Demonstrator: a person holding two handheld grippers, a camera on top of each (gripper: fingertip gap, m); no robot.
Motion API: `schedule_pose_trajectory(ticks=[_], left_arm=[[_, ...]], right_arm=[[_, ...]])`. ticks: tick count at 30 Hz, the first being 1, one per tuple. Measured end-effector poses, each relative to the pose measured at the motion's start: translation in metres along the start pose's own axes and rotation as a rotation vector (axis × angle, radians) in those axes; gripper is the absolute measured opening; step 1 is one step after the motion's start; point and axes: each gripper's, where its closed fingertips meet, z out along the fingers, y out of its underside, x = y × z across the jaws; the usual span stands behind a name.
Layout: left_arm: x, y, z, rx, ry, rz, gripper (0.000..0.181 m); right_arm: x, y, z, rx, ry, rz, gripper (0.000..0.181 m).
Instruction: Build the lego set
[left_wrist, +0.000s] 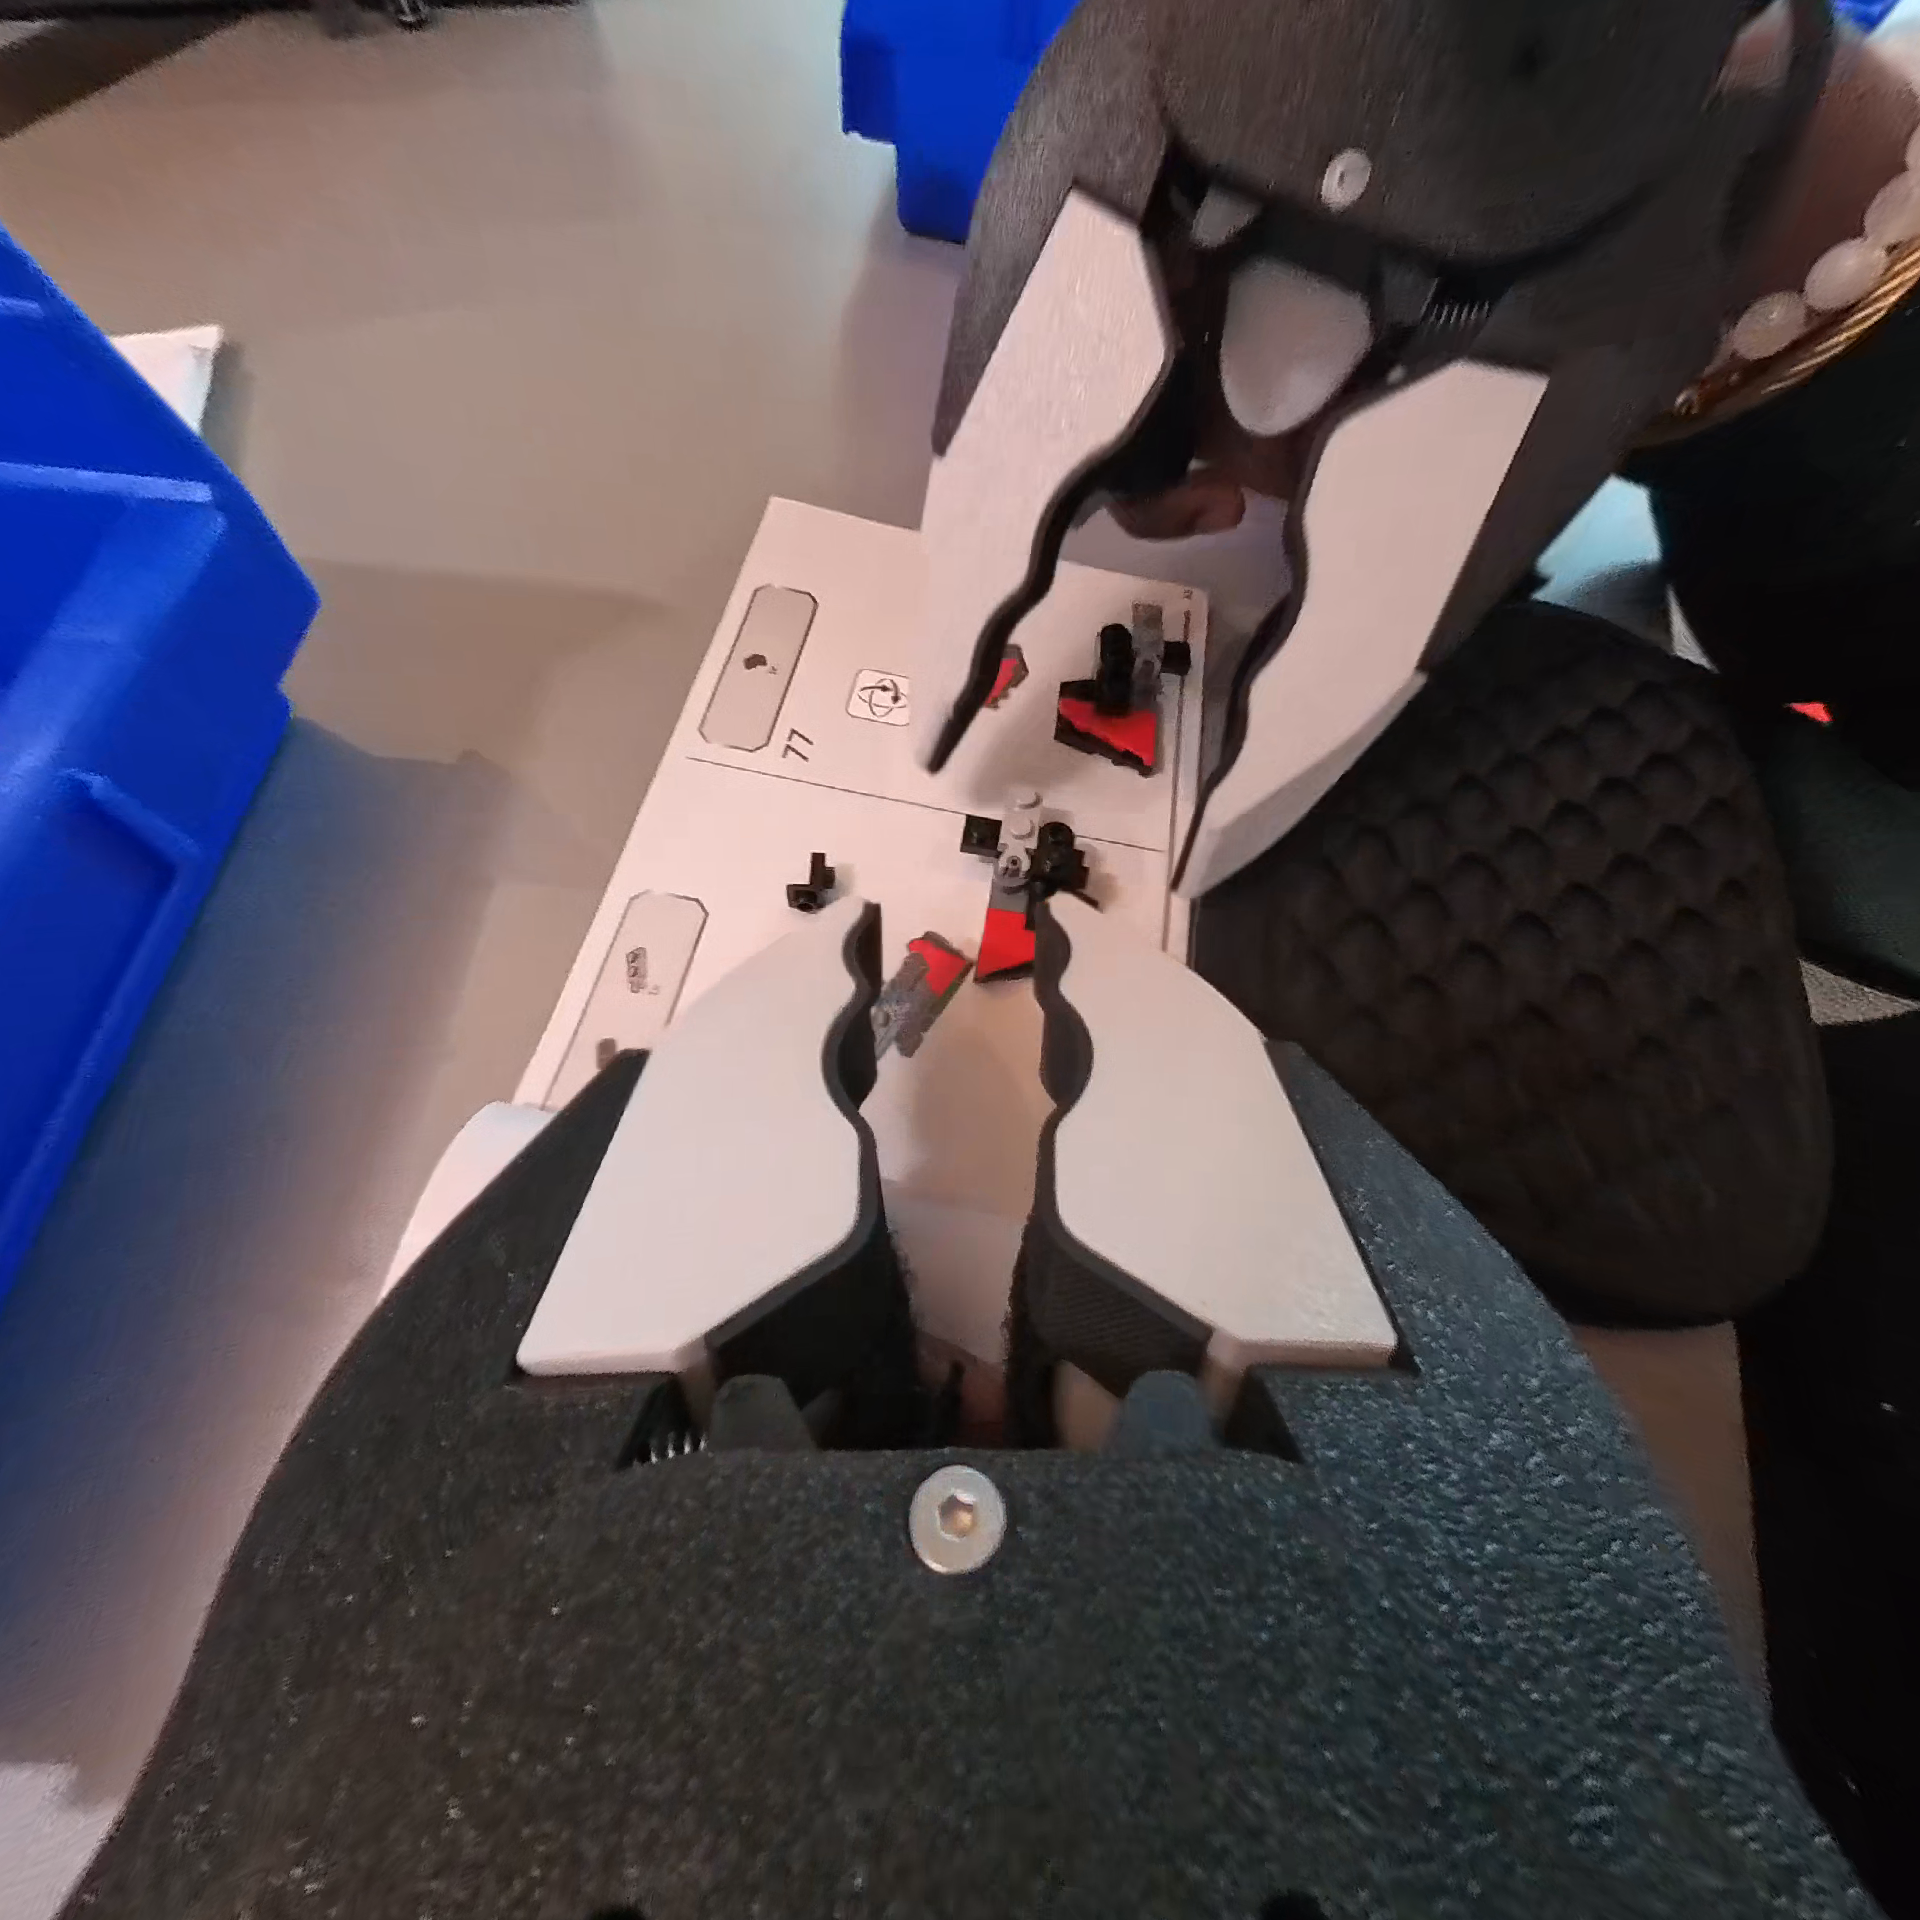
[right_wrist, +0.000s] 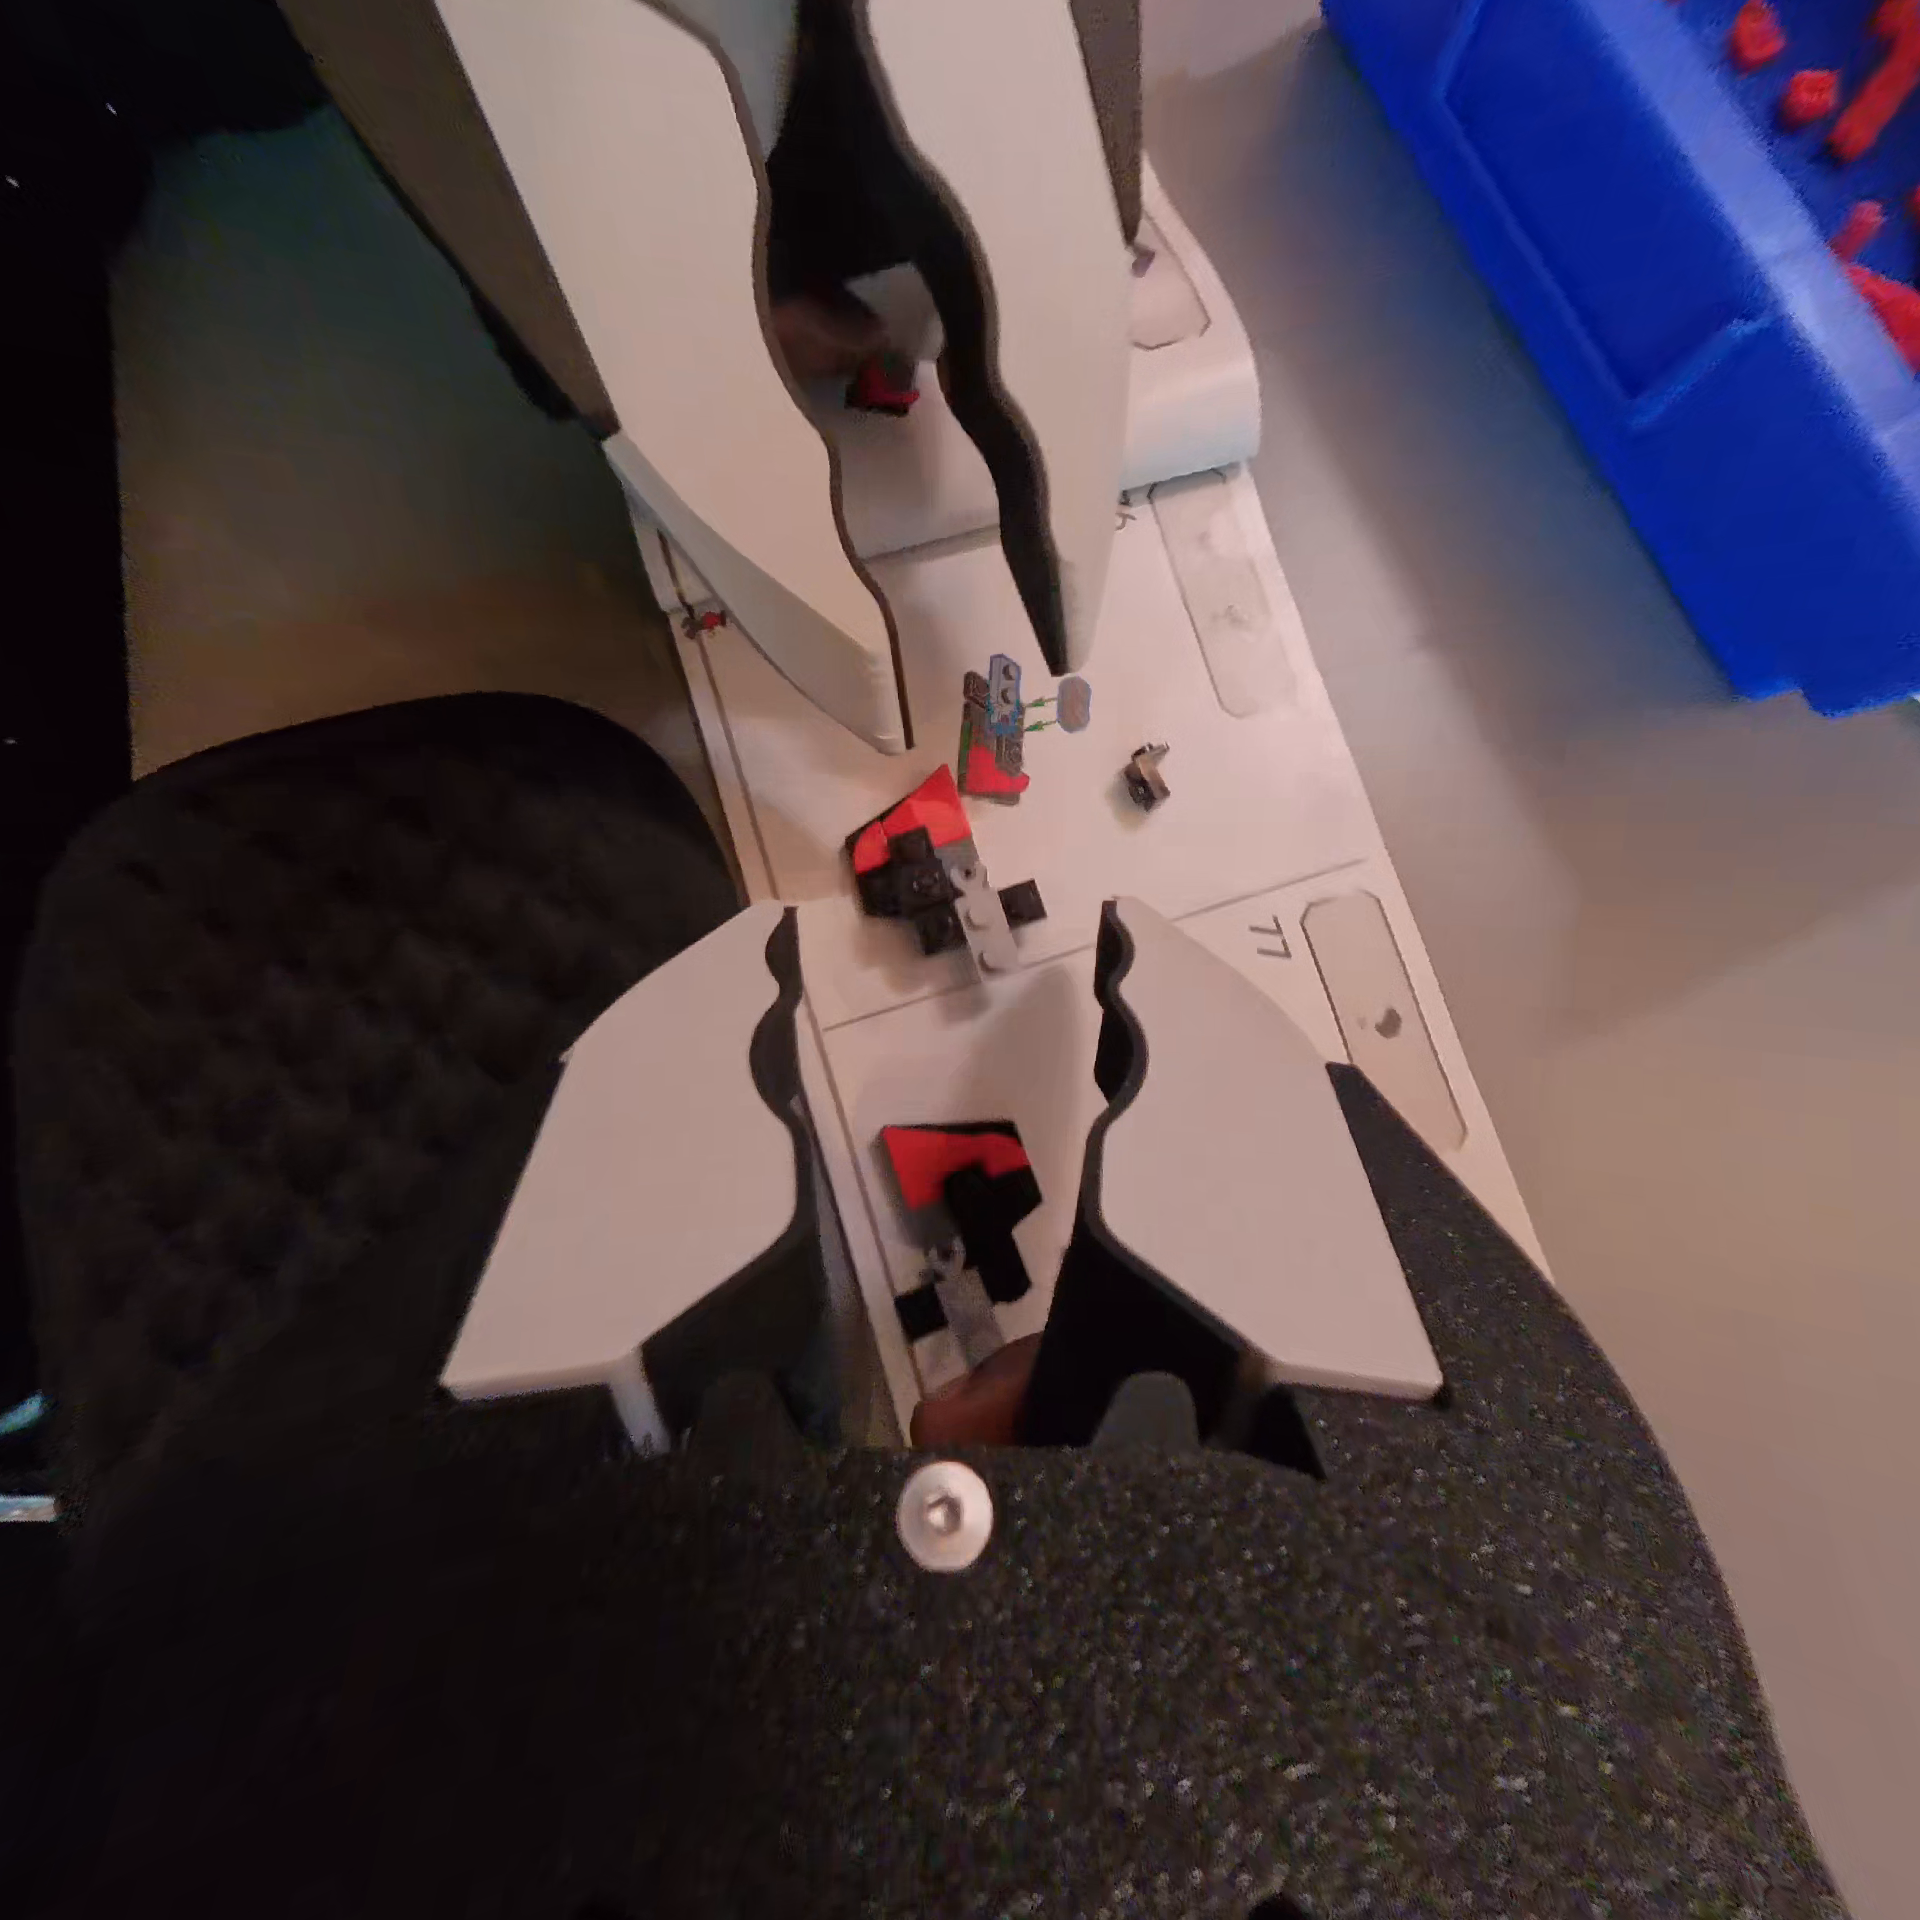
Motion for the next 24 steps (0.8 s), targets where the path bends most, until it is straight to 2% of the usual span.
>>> schedule_pose_trajectory(ticks=[4,5,10,15,19,20,22,24], left_arm=[[-0.001,0.001,-0.001,-0.003,-0.001,-0.007,0.028],[-0.001,0.001,-0.001,-0.003,0.000,-0.005,0.028],[0.000,0.002,0.000,-0.008,0.004,-0.007,0.028],[0.002,0.002,0.001,-0.016,0.012,0.000,0.029],[0.002,0.003,0.001,-0.021,0.011,0.000,0.029],[0.001,0.003,0.001,-0.021,0.011,-0.002,0.029],[0.001,0.003,0.002,-0.022,0.011,-0.003,0.029],[0.002,0.004,0.002,-0.024,0.012,-0.001,0.029]], right_arm=[[0.002,0.004,0.014,-0.064,-0.027,-0.039,0.046],[0.001,0.002,0.014,-0.052,-0.040,-0.045,0.036],[0.016,0.005,0.002,-0.057,-0.008,-0.071,0.035],[0.062,0.019,-0.021,-0.017,0.055,0.042,0.035],[0.069,0.028,-0.019,-0.019,0.021,0.041,0.035],[0.069,0.032,-0.018,-0.040,0.019,0.045,0.036],[0.067,0.035,-0.021,-0.063,0.030,0.066,0.053],[0.063,0.032,-0.032,-0.043,0.054,0.096,0.060]])
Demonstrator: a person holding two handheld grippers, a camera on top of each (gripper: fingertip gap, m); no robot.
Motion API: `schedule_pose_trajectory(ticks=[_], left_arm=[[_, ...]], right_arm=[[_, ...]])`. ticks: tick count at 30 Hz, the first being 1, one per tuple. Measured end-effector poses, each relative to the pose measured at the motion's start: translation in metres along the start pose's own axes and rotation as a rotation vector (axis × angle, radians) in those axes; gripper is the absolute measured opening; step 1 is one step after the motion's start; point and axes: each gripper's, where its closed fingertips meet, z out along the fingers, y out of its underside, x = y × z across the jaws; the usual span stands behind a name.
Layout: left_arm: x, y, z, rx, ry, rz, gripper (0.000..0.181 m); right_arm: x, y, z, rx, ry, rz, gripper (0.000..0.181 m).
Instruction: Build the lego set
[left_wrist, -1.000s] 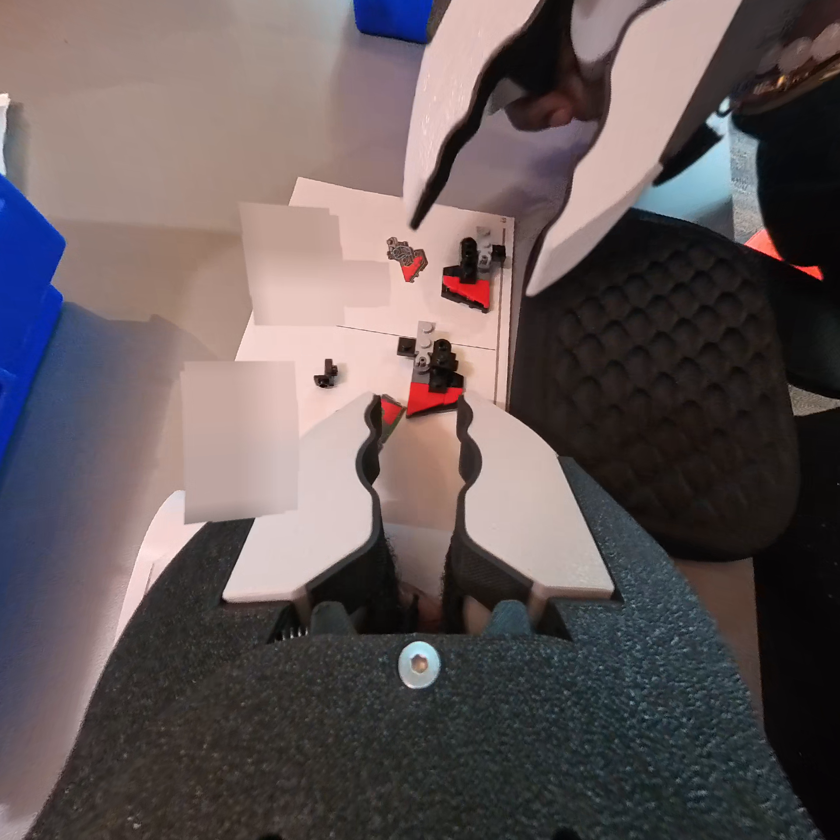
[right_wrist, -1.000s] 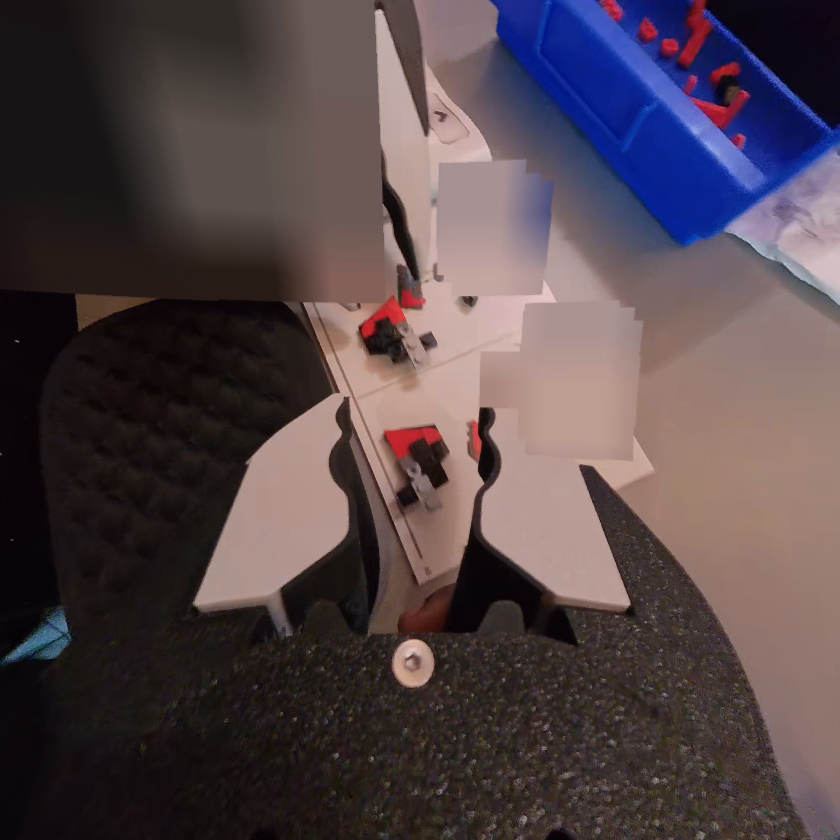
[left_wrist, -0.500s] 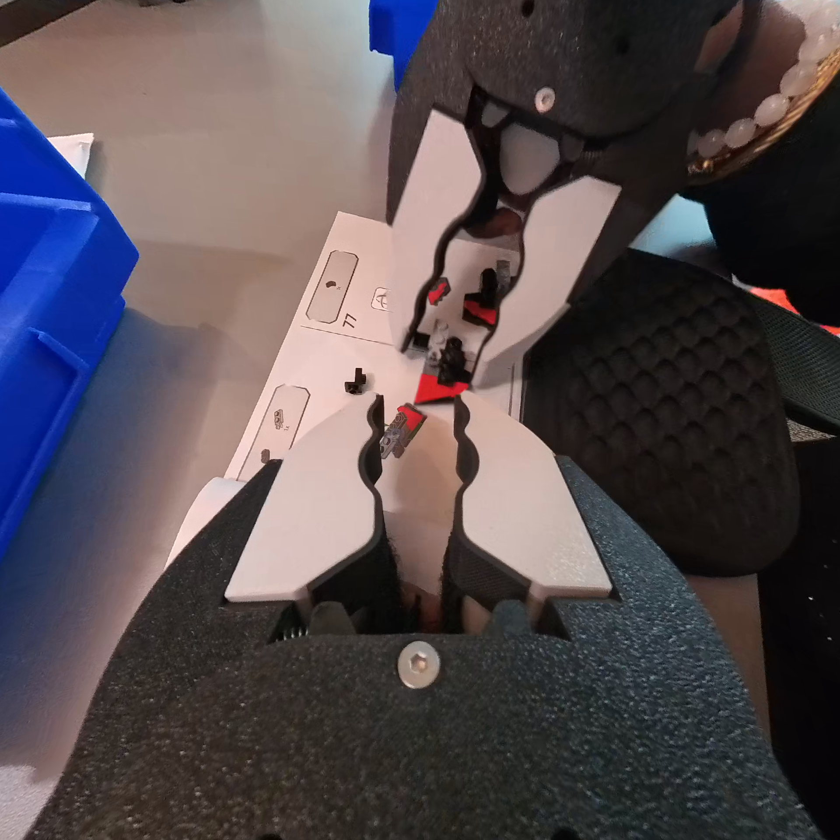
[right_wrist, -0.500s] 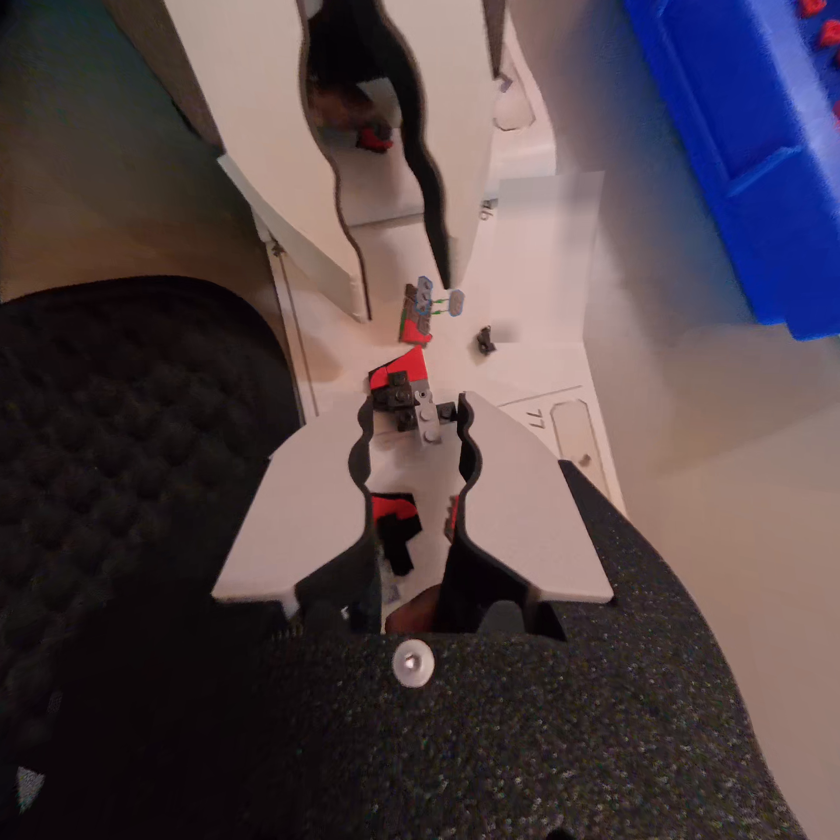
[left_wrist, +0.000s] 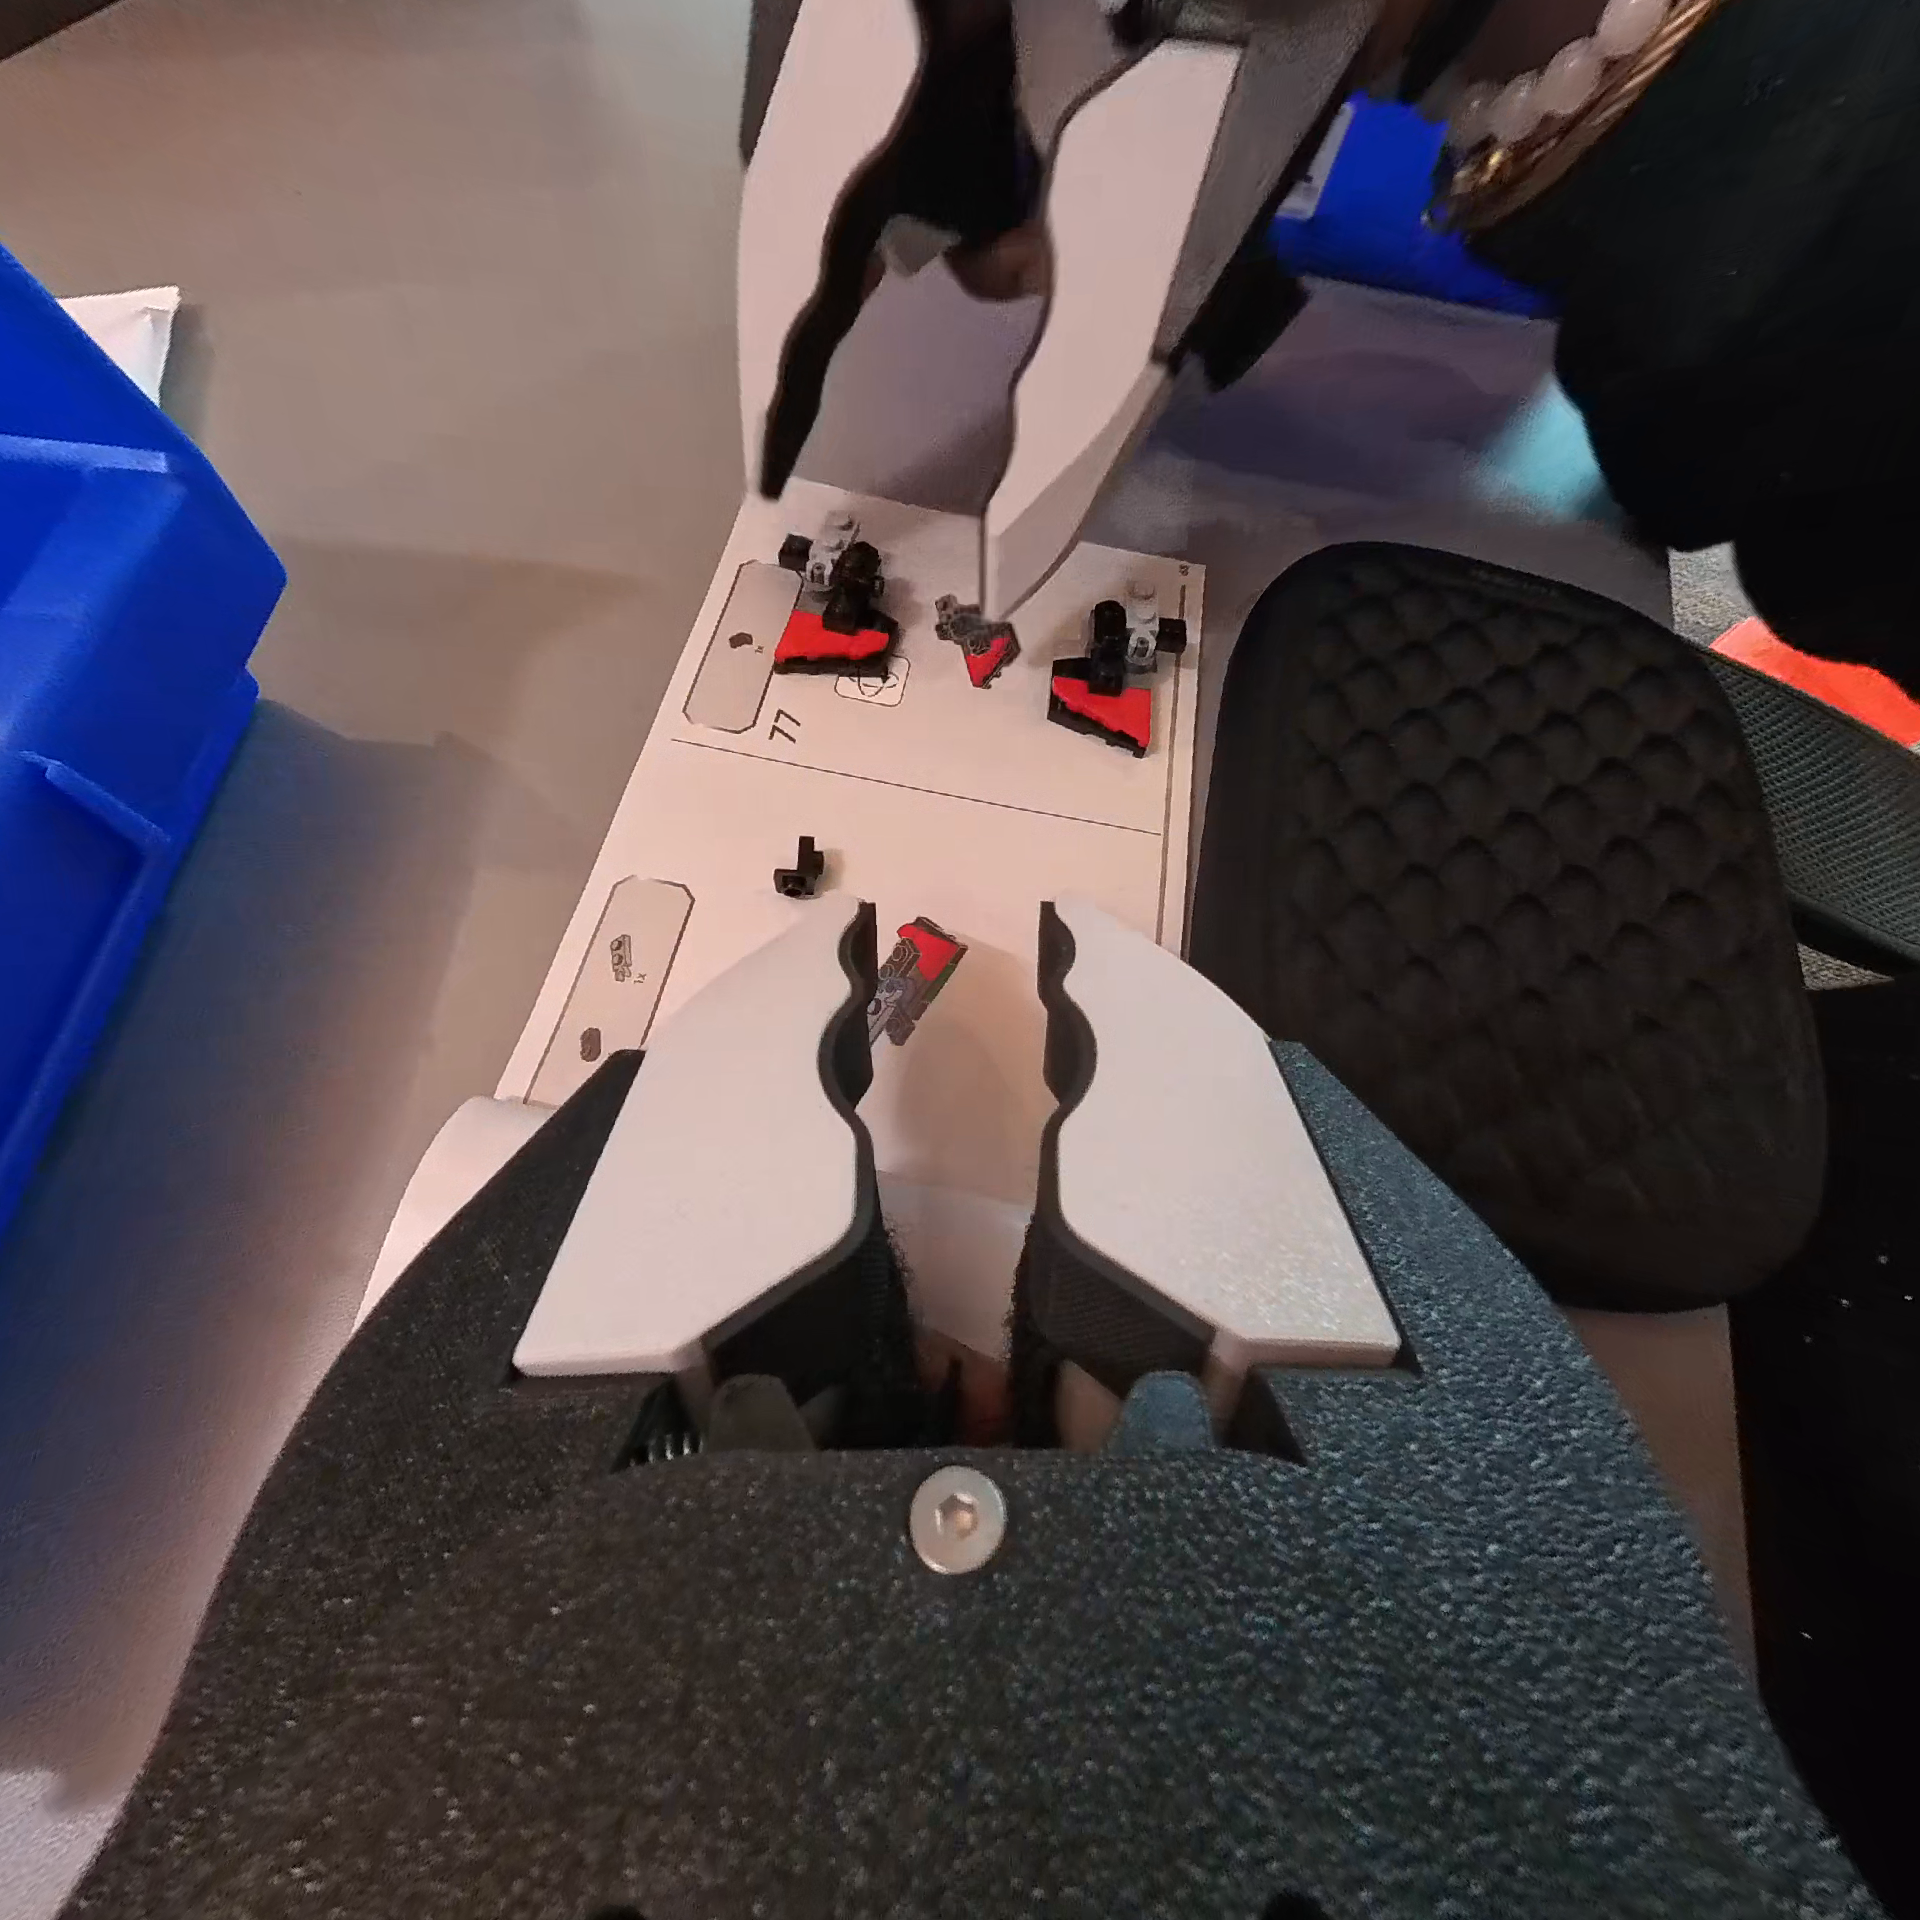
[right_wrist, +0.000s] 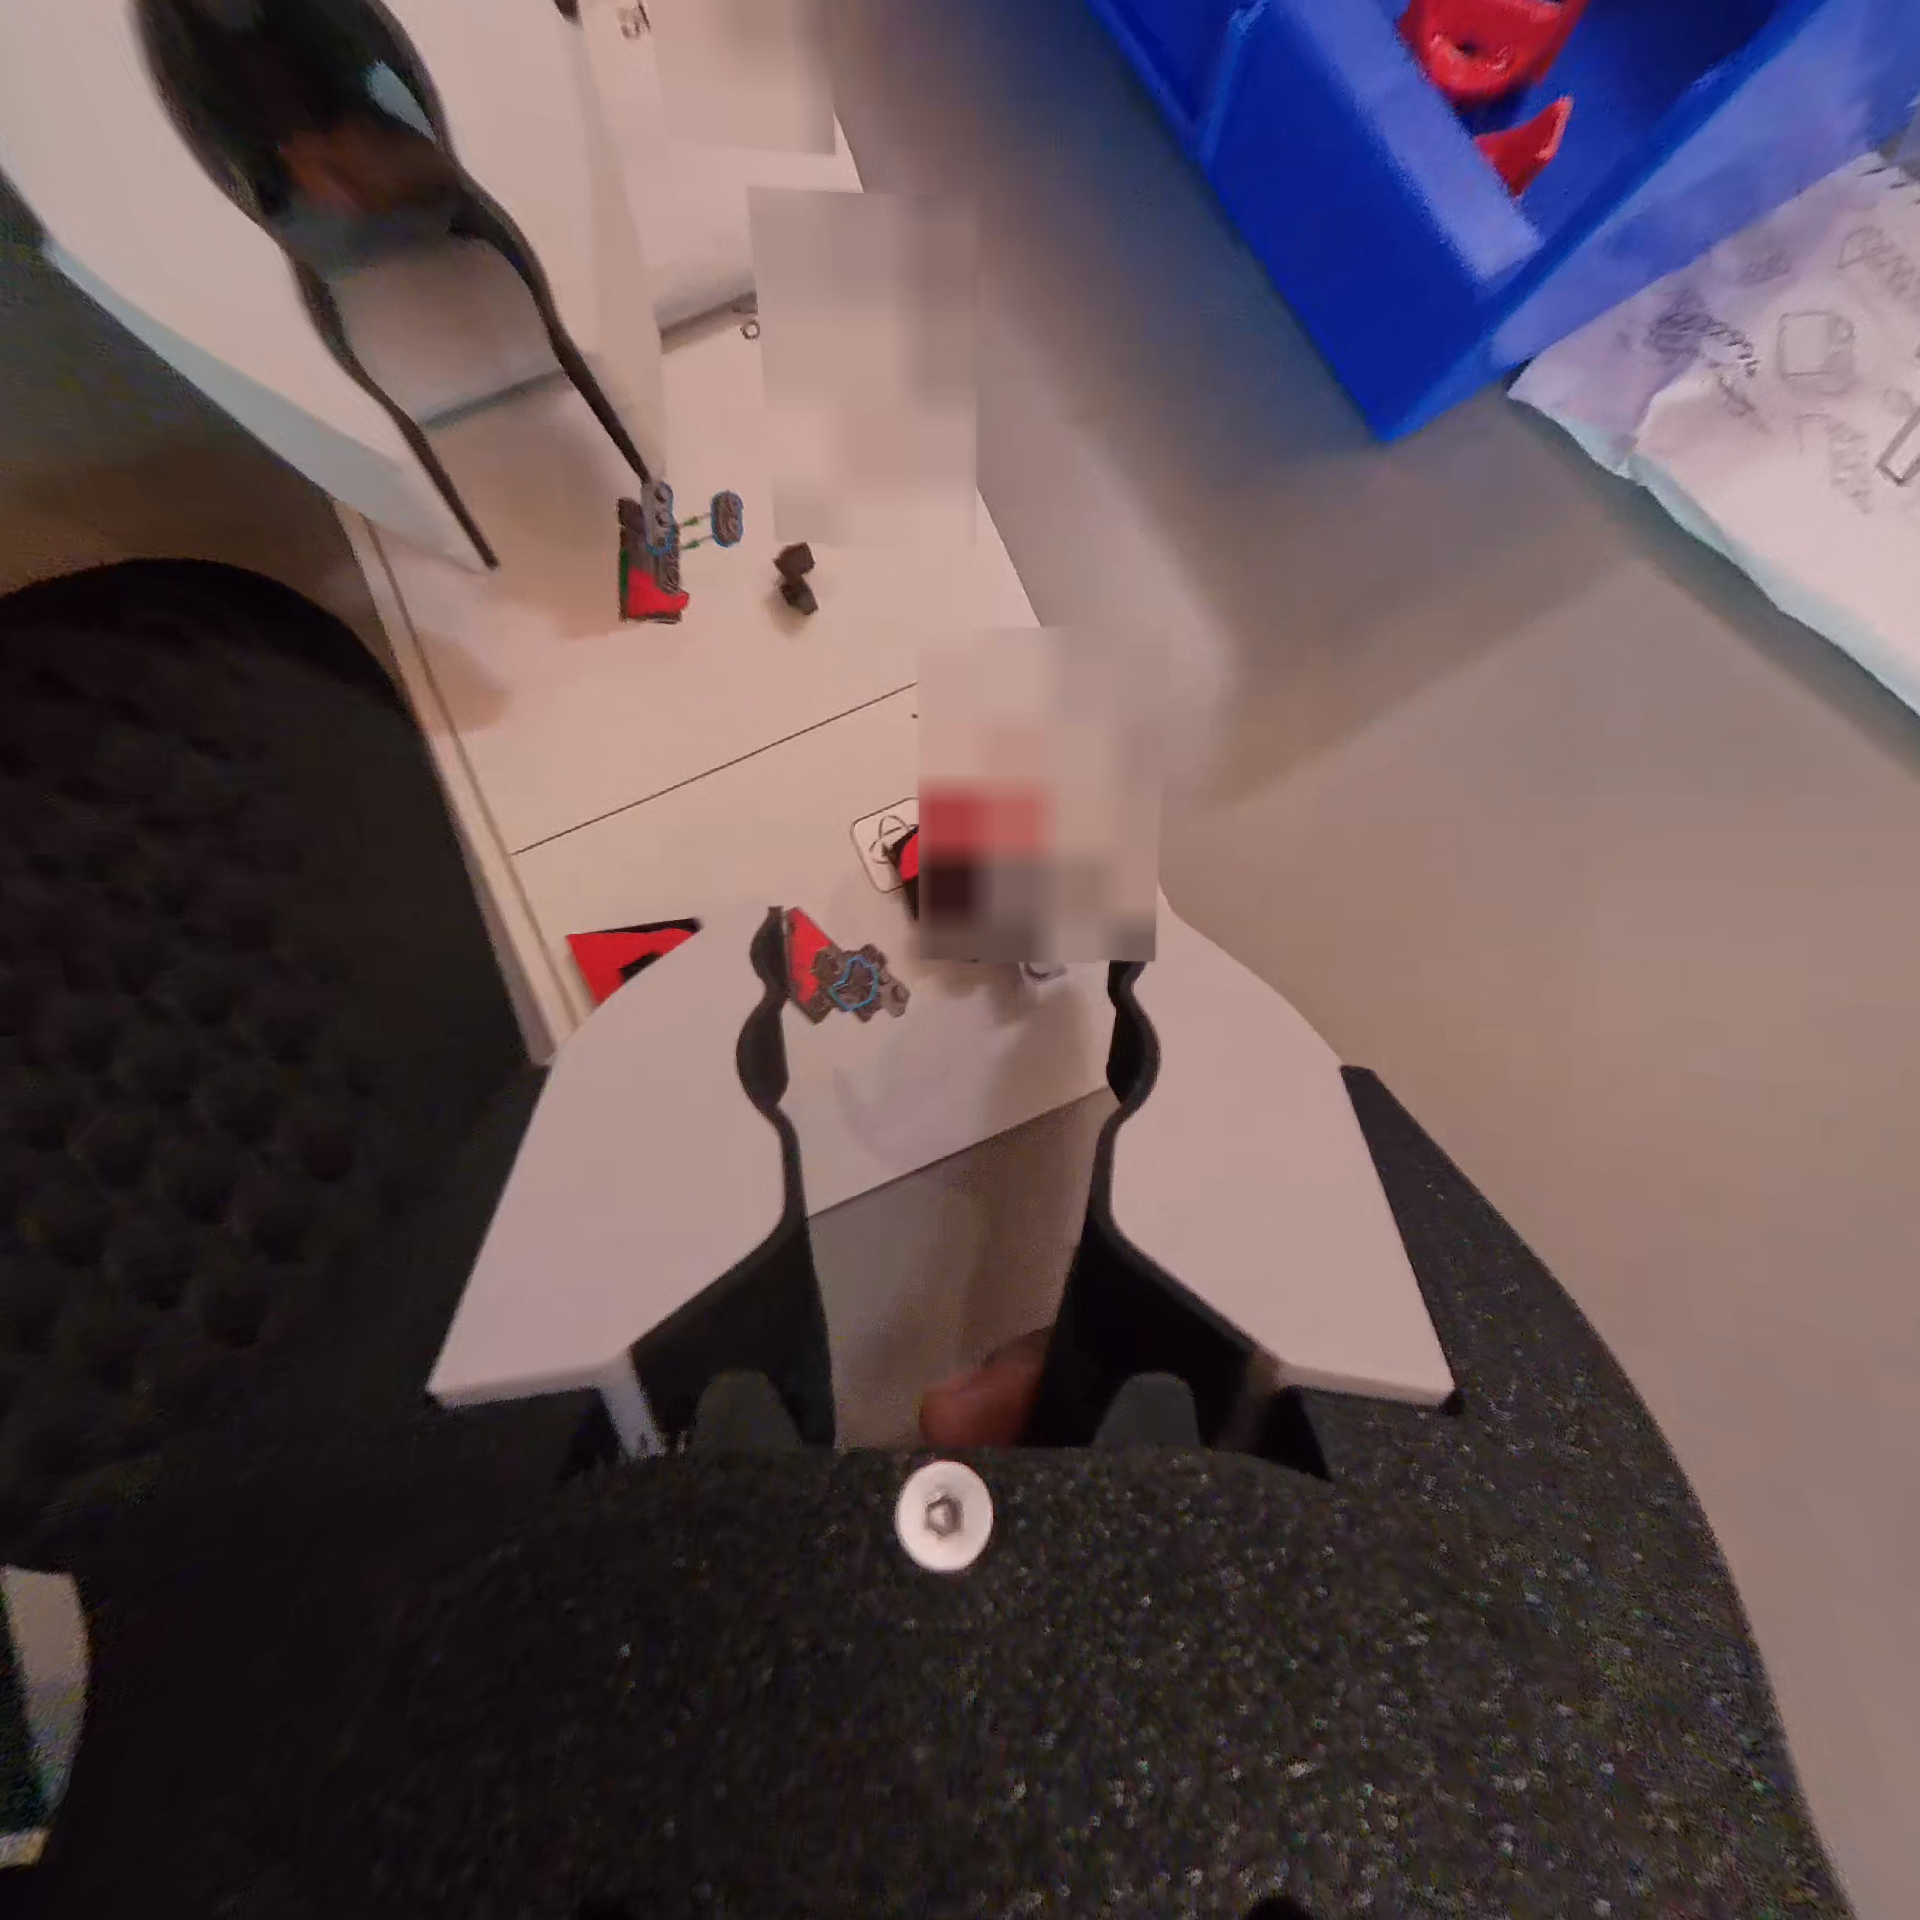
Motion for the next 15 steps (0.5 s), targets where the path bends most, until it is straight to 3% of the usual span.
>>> schedule_pose_trajectory(ticks=[5,9,15], left_arm=[[0.001,0.001,0.001,-0.006,0.001,0.013,0.029],[0.004,0.001,0.002,-0.013,0.003,0.033,0.029],[0.003,0.001,0.002,-0.010,0.001,0.029,0.029]], right_arm=[[-0.046,0.013,-0.022,-0.022,-0.067,-0.073,0.041],[-0.053,0.032,-0.015,-0.089,-0.054,-0.095,0.037],[-0.055,0.035,-0.005,-0.085,-0.081,-0.078,0.032]])
